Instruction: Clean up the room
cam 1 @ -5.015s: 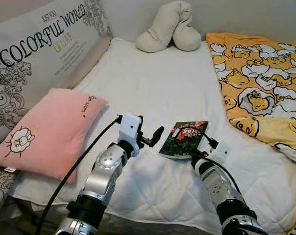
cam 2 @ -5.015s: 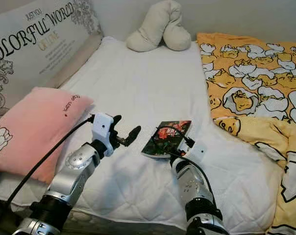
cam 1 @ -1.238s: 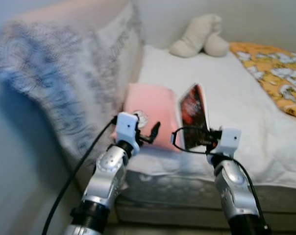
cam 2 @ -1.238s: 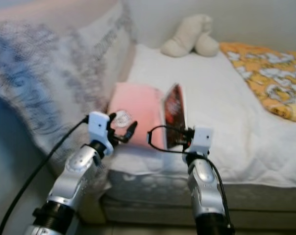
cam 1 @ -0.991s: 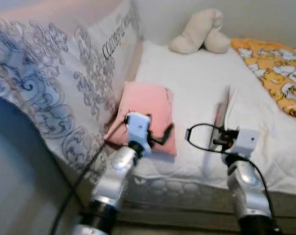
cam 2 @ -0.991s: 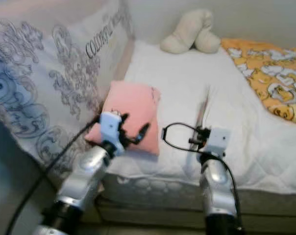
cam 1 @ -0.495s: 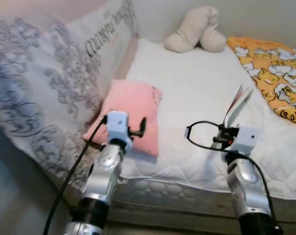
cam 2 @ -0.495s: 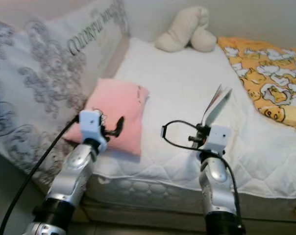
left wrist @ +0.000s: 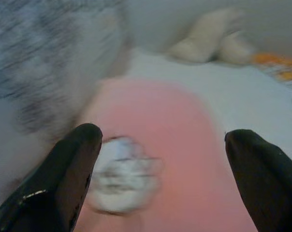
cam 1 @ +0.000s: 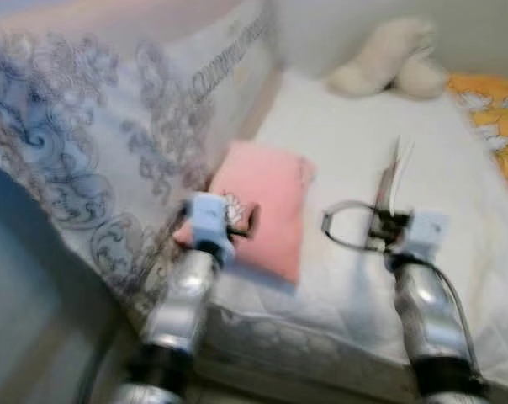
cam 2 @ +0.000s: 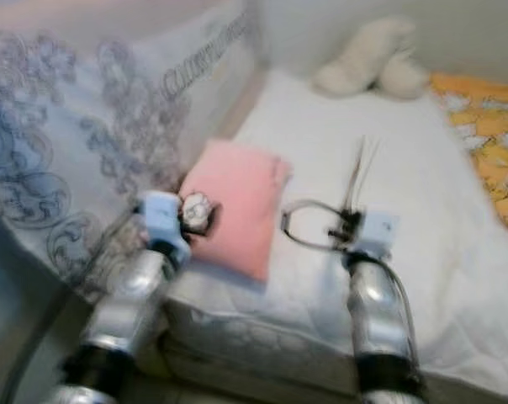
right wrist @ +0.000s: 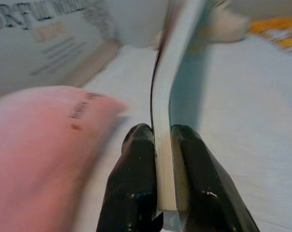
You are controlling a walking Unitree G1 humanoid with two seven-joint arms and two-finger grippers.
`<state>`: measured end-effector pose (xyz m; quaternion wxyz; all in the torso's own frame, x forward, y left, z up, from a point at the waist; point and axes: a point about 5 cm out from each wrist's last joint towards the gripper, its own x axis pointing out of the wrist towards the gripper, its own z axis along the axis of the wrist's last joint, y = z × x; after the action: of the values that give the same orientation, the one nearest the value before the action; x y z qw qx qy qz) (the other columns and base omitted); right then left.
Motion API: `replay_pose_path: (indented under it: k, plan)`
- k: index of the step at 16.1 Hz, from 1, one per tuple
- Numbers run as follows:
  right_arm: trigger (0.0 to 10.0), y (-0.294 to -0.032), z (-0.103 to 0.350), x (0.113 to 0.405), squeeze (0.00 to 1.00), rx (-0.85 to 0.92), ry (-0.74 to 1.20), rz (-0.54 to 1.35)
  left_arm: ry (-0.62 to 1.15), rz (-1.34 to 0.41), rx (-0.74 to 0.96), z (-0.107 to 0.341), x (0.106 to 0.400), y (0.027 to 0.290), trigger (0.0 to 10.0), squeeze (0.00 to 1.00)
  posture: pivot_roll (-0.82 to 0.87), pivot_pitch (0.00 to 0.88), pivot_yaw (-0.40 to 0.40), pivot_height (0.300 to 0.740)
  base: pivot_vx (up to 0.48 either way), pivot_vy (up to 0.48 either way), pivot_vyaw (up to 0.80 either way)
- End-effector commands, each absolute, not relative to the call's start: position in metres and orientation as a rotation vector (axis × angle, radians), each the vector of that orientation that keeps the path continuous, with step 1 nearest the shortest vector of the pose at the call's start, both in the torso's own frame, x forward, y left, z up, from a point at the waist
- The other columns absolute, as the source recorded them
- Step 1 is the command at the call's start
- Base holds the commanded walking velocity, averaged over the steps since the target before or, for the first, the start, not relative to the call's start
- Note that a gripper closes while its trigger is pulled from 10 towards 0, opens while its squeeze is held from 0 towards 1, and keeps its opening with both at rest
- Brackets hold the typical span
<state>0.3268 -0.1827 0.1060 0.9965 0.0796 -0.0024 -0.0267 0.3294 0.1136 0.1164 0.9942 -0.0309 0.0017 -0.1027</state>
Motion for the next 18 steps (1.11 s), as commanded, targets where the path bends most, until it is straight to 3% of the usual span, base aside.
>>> replay_pose_path:
  k: [1,5,7,11,12,14,18]
  plan:
    - [0.0,-0.19,0.109,0.326,0.0,0.149,-0.027,-0.06,-0.016,-0.235,-0.085,0.124,0.331,0.1,10.0,0.0,0.17,0.0,-0.001,0.74,0.48,0.0,0.0]
    - [0.0,-0.157,0.117,0.346,0.0,0.255,-0.003,0.056,-0.025,-0.164,-0.067,0.125,0.331,0.112,10.0,0.0,0.2,0.0,-0.001,0.74,0.36,0.0,0.0]
    - [0.0,-0.136,0.126,0.361,0.0,0.448,0.026,0.104,-0.035,-0.161,-0.05,0.128,0.33,0.119,10.0,0.0,0.23,0.023,-0.003,0.74,0.0,0.0,0.0]
    - [0.0,-0.142,0.058,0.344,0.0,0.864,0.305,0.002,-0.042,-0.161,-0.008,0.136,0.32,0.138,10.0,0.0,0.33,0.149,0.023,0.74,0.0,0.0,0.0]
    - [0.0,-0.14,0.025,0.323,0.0,0.886,0.441,-0.006,-0.035,-0.173,0.006,0.139,0.312,0.141,10.0,0.0,0.36,0.191,0.045,0.74,0.0,0.0,0.0]
    - [0.0,-0.143,0.003,0.305,0.0,0.802,0.545,-0.003,-0.032,-0.191,0.016,0.142,0.304,0.141,10.0,0.0,0.38,0.214,0.051,0.74,0.0,0.0,0.0]
    - [0.0,-0.164,-0.009,0.293,0.0,0.624,0.614,0.0,-0.018,-0.21,0.0,0.145,0.295,0.135,10.0,0.0,0.38,0.208,0.046,0.74,0.0,0.0,0.0]
